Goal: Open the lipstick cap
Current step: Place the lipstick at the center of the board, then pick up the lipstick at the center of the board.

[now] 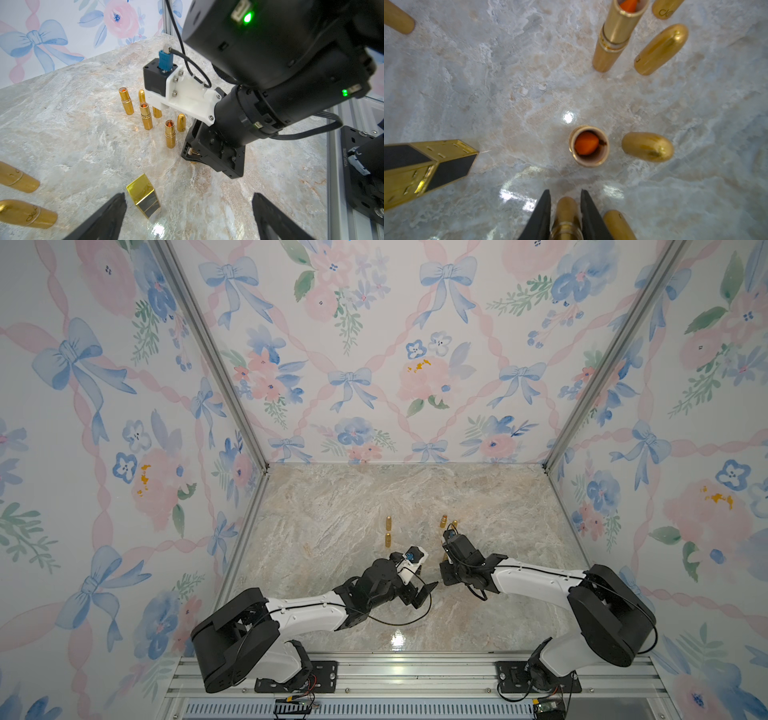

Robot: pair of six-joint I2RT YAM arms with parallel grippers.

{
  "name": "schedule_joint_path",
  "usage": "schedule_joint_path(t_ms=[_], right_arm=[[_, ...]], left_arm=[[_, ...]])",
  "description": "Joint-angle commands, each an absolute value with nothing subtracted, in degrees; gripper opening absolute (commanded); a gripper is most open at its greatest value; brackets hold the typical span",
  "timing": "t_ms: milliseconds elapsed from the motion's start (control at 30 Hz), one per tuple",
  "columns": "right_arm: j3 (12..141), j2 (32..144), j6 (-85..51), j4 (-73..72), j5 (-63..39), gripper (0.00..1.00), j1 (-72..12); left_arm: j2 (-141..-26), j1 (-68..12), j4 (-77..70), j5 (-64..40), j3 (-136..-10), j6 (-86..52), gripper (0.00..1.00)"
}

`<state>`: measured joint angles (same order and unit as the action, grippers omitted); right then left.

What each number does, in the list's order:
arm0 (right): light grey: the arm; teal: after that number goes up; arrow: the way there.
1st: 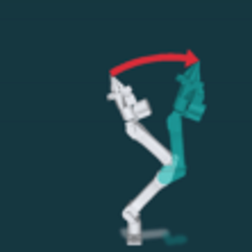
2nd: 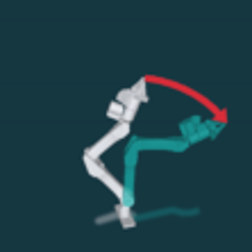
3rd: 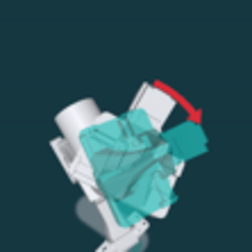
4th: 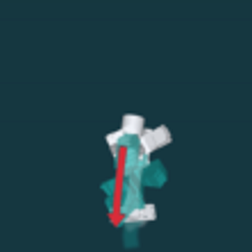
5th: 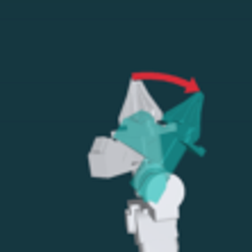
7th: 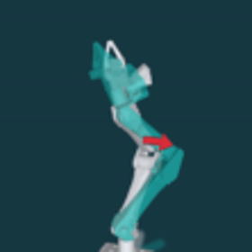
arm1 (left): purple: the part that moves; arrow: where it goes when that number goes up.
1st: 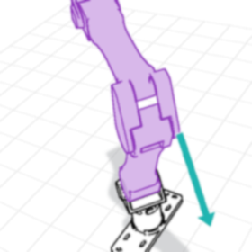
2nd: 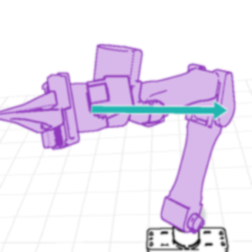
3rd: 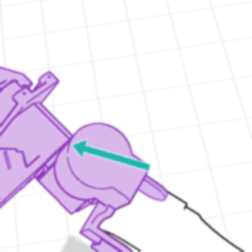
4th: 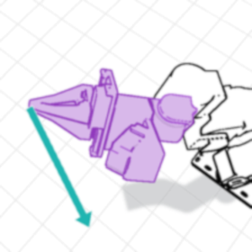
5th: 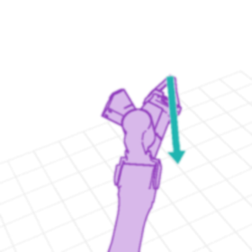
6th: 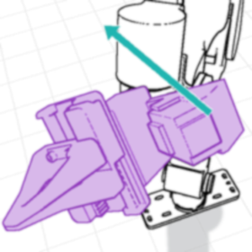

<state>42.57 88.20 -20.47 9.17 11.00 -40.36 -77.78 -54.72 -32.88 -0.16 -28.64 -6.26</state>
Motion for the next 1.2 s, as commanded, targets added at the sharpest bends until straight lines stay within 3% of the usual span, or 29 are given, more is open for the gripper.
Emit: schedule_joint_path(t_ms=[0, 633, 1167], right_arm=[[42.66, 88.55, -20.21, 9.64, 11.97, 0.35, -41.46], [55.88, 77.37, -23.24, 29.29, 12.41, 0.58, -42.30], [81.26, 99.64, -25.95, 33.58, 3.05, 0.64, -45.22]], left_arm=[[-77.22, -55.01, -32.43, 0.69, -28.44, -6.80, 0.98], [-70.57, -53.48, -28.83, 8.81, -27.94, -8.55, 0.98], [-63.43, -43.62, -19.14, 18.98, -26.83, -15.48, 0.98]])
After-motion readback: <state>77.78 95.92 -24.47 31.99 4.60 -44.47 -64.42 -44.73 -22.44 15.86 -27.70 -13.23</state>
